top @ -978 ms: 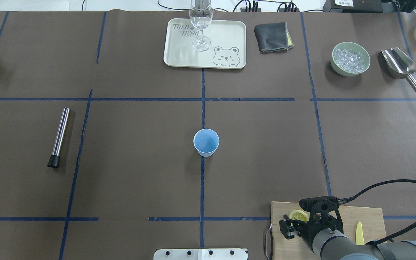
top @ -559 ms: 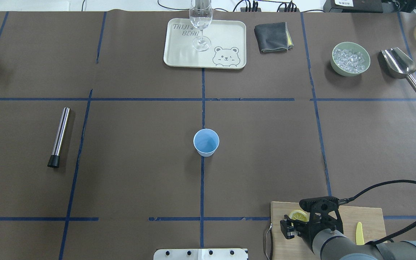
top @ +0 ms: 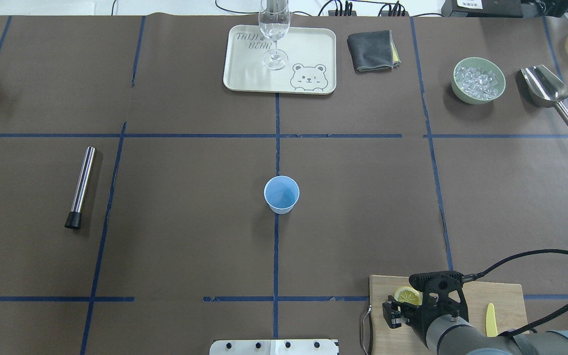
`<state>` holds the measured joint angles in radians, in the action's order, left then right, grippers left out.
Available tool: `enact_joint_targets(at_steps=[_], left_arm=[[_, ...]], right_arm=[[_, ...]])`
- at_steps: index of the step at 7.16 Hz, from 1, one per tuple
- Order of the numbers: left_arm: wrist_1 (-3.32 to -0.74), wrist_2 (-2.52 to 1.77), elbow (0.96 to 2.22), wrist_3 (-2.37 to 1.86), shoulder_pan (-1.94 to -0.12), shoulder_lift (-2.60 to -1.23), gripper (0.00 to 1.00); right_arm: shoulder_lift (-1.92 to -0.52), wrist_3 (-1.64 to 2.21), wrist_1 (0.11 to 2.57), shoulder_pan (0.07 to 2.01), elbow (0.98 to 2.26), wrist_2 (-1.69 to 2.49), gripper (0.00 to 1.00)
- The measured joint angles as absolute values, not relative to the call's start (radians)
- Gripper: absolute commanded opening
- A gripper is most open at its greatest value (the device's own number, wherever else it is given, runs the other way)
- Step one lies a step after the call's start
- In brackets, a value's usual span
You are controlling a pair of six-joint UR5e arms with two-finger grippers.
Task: Squeeze lemon into cup
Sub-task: 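Close the right gripper on the lemon slice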
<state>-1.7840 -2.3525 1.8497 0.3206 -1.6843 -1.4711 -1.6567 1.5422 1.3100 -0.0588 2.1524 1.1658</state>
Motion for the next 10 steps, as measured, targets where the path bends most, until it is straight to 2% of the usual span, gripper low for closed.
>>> enact_joint_targets(at_steps=[1,2,5,10], left_arm=[[-1.784,-2.353,1.850,0.321,-1.684,-1.471,1.00],[-1.784,-2.353,1.850,0.321,-1.685,-1.471,1.00],[-1.784,-2.353,1.851,0.321,-1.686,-1.471,1.00],[-1.784,-2.352,1.851,0.321,-1.686,-1.473,1.00]], right_arm=[[-1.657,1.552,1.310,-0.059,2.153,1.166,0.09],[-1.658,1.559,1.310,-0.059,2.153,1.168,0.02],[-1.662,1.564,1.310,-0.057,2.162,1.166,0.00],[-1.657,1.562,1.321,-0.043,2.249,1.167,0.00]])
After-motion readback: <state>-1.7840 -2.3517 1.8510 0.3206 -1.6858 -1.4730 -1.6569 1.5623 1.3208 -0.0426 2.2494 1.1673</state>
